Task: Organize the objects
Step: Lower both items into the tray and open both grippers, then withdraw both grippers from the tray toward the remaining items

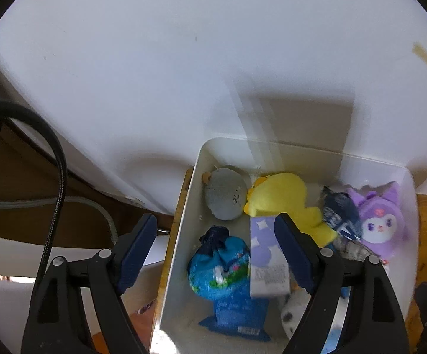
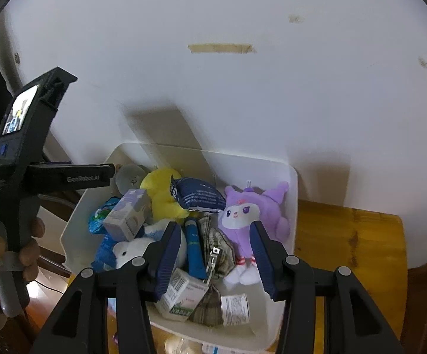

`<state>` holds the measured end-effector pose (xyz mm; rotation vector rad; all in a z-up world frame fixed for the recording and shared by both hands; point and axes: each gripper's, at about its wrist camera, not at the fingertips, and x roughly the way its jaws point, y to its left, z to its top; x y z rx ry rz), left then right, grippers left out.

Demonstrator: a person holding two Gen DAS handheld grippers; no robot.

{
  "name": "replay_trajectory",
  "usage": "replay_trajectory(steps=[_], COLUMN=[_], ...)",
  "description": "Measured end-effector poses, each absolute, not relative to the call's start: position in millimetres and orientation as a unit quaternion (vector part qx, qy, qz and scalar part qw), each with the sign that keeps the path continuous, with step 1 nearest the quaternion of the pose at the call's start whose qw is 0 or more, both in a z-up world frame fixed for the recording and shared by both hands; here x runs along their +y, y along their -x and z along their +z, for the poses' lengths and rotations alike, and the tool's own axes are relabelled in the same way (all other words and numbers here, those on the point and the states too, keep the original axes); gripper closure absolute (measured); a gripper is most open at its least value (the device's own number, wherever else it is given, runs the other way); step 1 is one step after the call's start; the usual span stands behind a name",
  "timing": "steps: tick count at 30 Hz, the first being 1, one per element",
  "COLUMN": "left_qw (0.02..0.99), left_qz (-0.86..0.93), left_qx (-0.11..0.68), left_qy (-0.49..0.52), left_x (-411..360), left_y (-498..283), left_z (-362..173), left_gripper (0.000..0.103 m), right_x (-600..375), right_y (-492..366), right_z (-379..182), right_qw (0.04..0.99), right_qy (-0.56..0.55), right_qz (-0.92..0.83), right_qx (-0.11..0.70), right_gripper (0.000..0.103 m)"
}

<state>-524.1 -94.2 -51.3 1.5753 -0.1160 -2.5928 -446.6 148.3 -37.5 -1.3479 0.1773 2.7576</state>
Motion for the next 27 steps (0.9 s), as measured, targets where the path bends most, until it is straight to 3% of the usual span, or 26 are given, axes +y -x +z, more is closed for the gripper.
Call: replay_trajectory(steps=[13,27], left_qw=[0.021,-0.014], left_qz=[-0.880,-0.896], left_qx=[-0.058,-0.060], left_qy=[-0.470,-0.439], left_x=[-75,-67], left_y=[454,348], left_z=[26,58], left_gripper=[0.019,0.019], right_x=[142,129], right_y=[376,287], right_z=[30,64], right_qw=[0.042,0.031], right_qy=[0.399,0.374], right_qz=[0.915,0.927], right_qx=[0.047,0.014], right_gripper=[0.053,0.053])
